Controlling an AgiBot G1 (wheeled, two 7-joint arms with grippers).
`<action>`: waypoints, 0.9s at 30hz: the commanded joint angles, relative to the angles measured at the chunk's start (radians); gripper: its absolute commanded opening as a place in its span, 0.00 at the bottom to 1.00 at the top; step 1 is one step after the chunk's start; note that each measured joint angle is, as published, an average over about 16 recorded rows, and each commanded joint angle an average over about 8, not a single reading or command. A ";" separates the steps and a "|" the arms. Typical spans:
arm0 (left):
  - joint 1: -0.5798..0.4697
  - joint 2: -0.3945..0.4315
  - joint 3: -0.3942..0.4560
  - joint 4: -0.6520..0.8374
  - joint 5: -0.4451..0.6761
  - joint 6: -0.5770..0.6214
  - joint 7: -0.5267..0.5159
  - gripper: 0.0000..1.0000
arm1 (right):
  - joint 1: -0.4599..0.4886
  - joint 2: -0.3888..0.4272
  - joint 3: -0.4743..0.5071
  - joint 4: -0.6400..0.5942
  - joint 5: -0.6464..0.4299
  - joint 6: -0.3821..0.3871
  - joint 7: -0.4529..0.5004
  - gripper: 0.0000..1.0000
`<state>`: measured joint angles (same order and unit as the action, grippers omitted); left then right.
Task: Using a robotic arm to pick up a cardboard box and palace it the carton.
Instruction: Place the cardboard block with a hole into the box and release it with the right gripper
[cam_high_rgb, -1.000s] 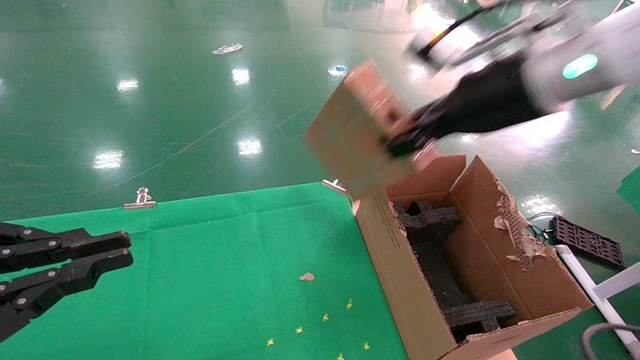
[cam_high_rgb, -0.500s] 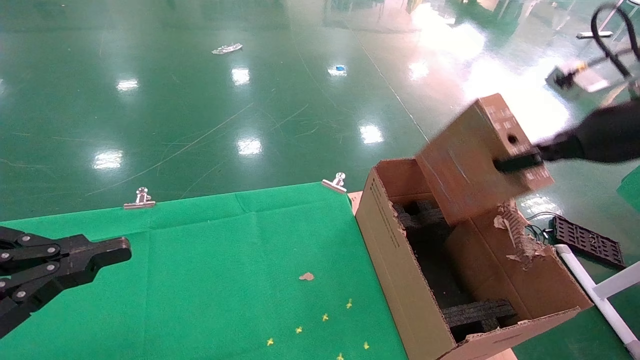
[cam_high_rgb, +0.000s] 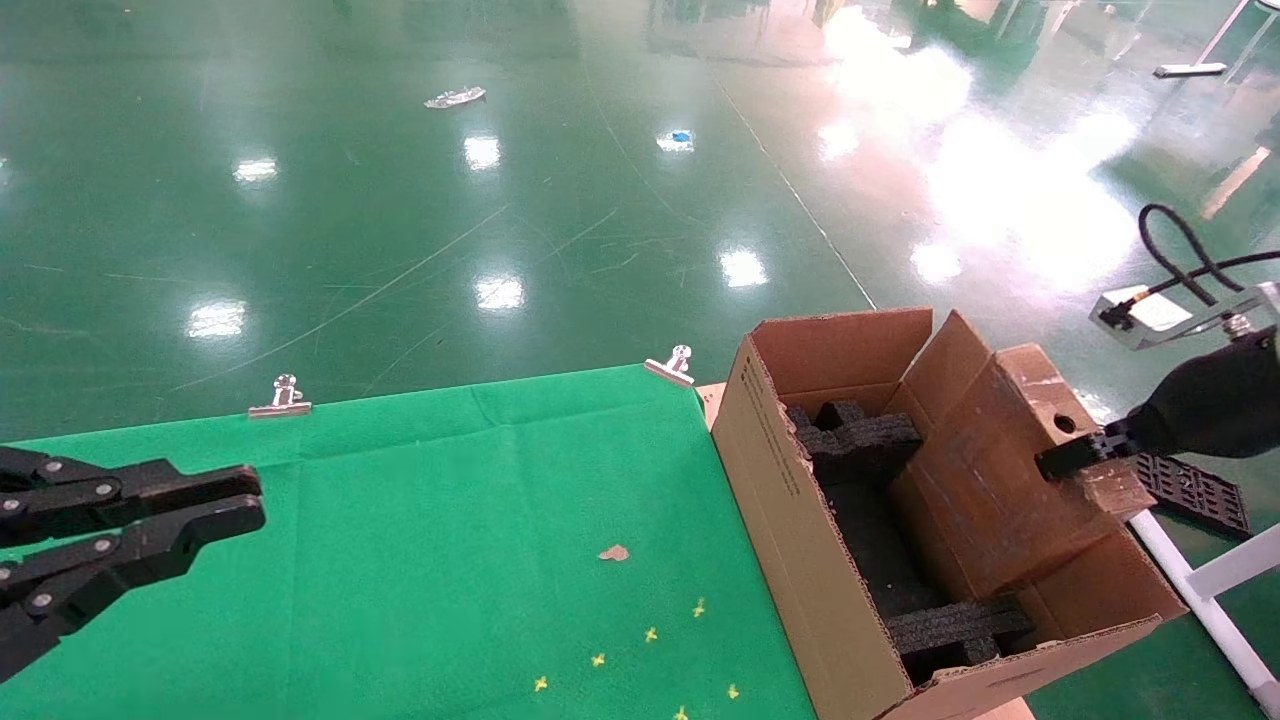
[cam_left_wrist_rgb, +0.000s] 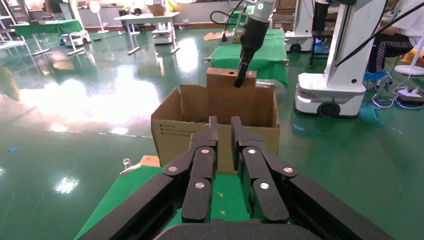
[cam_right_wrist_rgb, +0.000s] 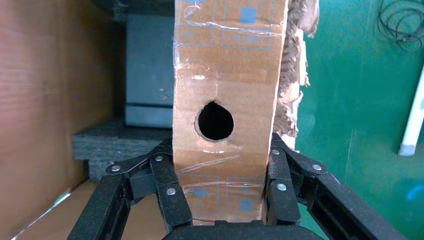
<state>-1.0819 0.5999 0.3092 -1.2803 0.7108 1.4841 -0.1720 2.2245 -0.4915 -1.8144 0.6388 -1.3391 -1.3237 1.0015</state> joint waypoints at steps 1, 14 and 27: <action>0.000 0.000 0.000 0.000 0.000 0.000 0.000 1.00 | -0.022 -0.012 -0.008 -0.027 -0.003 0.009 0.002 0.00; 0.000 0.000 0.001 0.000 0.000 0.000 0.000 1.00 | -0.156 -0.103 -0.028 -0.110 0.003 0.100 0.042 0.00; 0.000 0.000 0.001 0.000 -0.001 0.000 0.001 1.00 | -0.387 -0.196 -0.018 -0.204 0.073 0.245 0.042 0.00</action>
<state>-1.0822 0.5994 0.3104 -1.2803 0.7100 1.4836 -0.1714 1.8426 -0.6852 -1.8302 0.4354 -1.2659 -1.0805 1.0358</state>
